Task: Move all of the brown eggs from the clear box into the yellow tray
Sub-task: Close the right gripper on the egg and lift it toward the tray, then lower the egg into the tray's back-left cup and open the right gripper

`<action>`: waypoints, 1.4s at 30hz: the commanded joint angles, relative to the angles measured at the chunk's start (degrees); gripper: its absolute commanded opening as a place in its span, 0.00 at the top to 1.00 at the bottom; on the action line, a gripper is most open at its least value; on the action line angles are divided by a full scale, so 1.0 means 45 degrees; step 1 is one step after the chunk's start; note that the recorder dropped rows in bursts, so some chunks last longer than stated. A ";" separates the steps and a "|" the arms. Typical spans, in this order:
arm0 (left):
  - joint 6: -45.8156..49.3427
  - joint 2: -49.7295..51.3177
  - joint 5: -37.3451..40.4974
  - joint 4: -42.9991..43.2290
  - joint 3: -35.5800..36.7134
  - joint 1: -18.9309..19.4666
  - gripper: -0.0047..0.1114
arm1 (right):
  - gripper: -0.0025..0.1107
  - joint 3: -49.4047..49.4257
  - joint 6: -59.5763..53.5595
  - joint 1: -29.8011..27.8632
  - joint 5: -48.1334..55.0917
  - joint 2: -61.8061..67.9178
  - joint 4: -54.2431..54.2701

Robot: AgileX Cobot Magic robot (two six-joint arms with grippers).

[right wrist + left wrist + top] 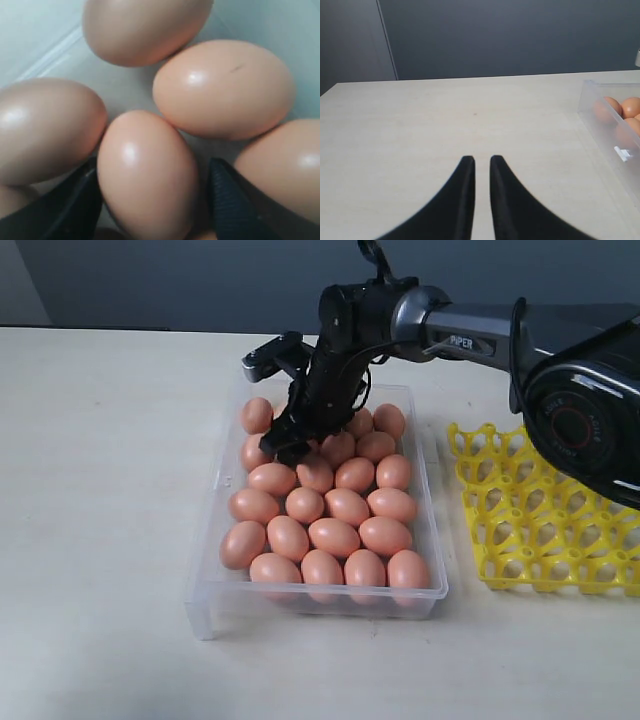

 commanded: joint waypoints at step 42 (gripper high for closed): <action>-0.0012 0.0012 0.0019 -0.0001 0.0065 -0.0006 0.85 | 0.98 1.6219 0.2590 -0.2782 -1.8133 -0.9595 0.4234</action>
